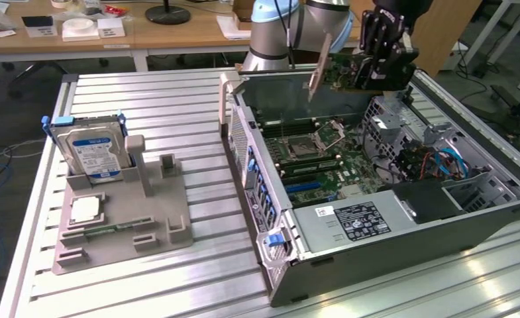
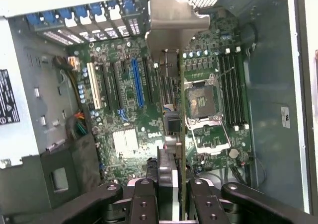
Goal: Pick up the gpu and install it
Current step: 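Insert the gpu into the slot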
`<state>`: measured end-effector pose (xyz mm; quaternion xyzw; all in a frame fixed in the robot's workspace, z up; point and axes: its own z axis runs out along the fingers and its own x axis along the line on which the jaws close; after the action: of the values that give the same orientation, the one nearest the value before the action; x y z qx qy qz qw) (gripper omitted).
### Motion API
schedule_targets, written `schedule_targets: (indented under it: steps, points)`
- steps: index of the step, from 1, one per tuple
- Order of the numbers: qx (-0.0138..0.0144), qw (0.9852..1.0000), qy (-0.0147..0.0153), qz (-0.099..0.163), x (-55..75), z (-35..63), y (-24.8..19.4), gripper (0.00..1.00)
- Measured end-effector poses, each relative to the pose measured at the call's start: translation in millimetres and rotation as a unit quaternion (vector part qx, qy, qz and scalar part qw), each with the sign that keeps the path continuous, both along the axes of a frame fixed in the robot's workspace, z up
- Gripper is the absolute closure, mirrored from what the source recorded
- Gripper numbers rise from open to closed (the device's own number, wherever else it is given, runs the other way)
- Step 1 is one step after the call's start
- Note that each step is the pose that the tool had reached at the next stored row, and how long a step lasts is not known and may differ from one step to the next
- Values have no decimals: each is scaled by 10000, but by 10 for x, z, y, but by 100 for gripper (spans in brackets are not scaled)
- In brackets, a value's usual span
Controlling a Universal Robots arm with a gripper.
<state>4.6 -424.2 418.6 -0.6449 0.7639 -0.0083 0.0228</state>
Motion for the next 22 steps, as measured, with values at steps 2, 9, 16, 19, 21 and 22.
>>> schedule_targets:
  steps: [2,9,16,19,21,22]
  points:
    - [-1,10000,-37,45,0,-5,0,72]
    - [2,9996,-39,267,-1,-22,0,72]
    - [3,9975,-40,703,-3,-65,0,72]
    - [0,9975,-76,703,-28,-92,0,72]
    - [-1,9975,-108,699,-54,-118,0,72]
    - [-2,9975,-113,699,-71,-126,0,72]
